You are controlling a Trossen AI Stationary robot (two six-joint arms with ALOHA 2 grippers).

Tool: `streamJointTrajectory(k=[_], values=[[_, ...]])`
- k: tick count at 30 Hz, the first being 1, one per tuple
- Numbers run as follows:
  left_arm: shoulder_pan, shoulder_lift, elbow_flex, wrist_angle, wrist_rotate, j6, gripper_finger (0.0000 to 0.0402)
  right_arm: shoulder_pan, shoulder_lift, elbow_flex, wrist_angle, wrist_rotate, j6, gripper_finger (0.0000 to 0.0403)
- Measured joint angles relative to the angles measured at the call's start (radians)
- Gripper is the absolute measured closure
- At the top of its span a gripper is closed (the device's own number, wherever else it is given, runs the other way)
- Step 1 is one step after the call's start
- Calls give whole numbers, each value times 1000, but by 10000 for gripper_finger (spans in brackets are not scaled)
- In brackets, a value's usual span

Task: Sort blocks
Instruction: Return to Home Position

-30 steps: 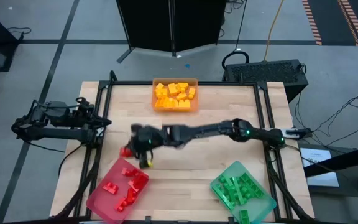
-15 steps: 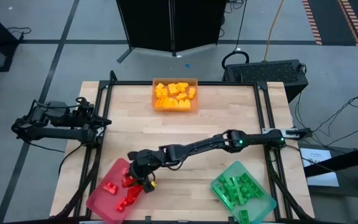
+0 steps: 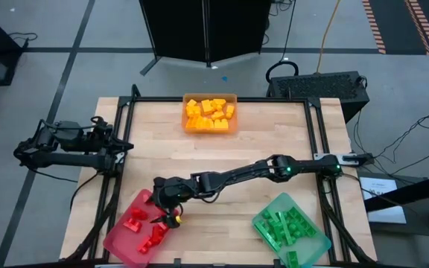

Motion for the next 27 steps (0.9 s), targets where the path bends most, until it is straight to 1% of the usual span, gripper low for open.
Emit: streamJointTrajectory(k=[3,6,8,11,13,14,15,16,19,21,24,27], values=[[0,0,0,0,0,1,398,0,-22,-1,14,52,75,67],[0,0,0,0,-22,0,398,-24,-86,-1,12,92,151,77],[0,0,0,6,-46,-11,398,-50,-154,-1,8,101,220,80],[0,0,0,27,-74,-90,398,-93,-299,-1,-45,99,335,81],[0,0,0,92,-85,-74,398,-122,-397,3,-126,94,416,81],[0,0,0,133,-85,-47,398,-135,-443,4,-177,92,426,81],[0,0,0,180,-79,-21,398,-144,-486,4,-234,91,419,81],[0,0,0,234,-59,5,398,-150,-524,3,-284,92,380,81],[0,0,17,383,28,97,398,-137,-648,-3,-456,69,176,81],[0,0,46,439,44,138,398,-112,-753,-3,-580,74,79,81],[0,0,115,449,44,218,398,-91,-919,3,-756,115,56,81],[0,0,185,432,-12,283,398,-74,-1053,3,-921,133,59,81]])
